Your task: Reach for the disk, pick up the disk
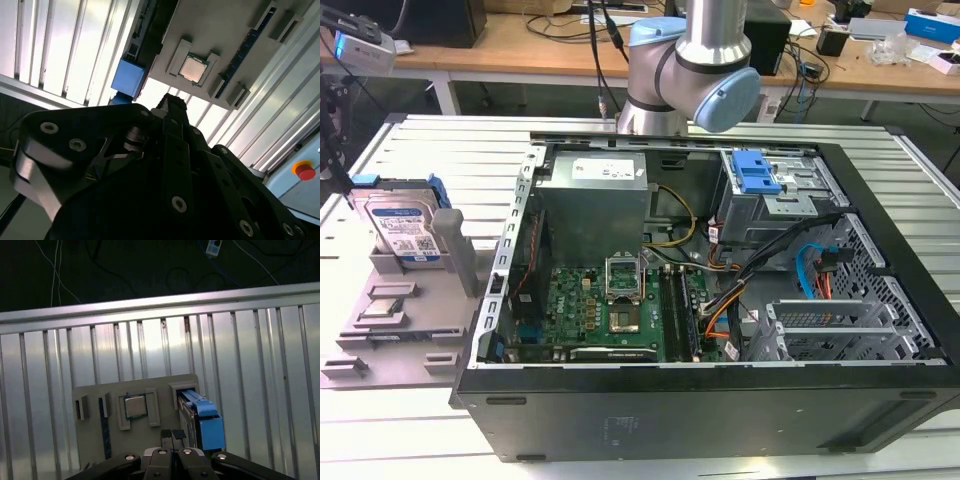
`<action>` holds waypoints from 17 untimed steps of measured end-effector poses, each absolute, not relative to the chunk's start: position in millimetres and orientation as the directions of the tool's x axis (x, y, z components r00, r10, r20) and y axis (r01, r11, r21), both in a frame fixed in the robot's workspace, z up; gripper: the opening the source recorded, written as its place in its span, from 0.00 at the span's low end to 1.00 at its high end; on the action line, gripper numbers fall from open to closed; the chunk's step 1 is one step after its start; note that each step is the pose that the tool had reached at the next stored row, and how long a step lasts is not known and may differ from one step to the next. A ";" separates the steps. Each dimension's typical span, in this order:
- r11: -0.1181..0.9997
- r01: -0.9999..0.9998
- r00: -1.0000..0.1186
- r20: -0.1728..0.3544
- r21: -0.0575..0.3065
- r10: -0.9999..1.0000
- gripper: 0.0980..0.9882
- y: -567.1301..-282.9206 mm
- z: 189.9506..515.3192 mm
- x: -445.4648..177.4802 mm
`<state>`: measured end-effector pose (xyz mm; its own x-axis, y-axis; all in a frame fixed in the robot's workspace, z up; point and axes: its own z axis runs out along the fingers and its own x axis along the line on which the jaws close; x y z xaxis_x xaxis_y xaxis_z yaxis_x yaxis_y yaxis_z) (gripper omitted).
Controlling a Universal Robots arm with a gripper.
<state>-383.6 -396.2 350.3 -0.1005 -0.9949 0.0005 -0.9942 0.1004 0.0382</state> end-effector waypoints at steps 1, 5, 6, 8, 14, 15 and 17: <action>0.100 -0.994 -0.100 0.001 0.038 -0.995 0.01 -396.1 350.3 -383.6; 0.100 -0.994 -0.100 0.001 0.038 -0.995 0.01 -396.1 350.3 -383.6; 0.100 -0.994 -0.100 0.001 0.038 -0.995 0.02 -396.2 350.3 -383.6; 0.099 -0.994 -0.099 0.001 0.038 -0.995 0.08 -396.2 350.3 -383.6; 0.099 -0.994 -0.099 0.001 0.038 -0.995 0.43 -396.2 350.4 -383.6; 0.098 -0.994 -0.098 0.001 0.038 -0.995 0.43 -396.2 350.4 -383.6; 0.098 -0.994 -0.099 0.000 0.038 -0.995 0.43 -394.5 350.3 -383.6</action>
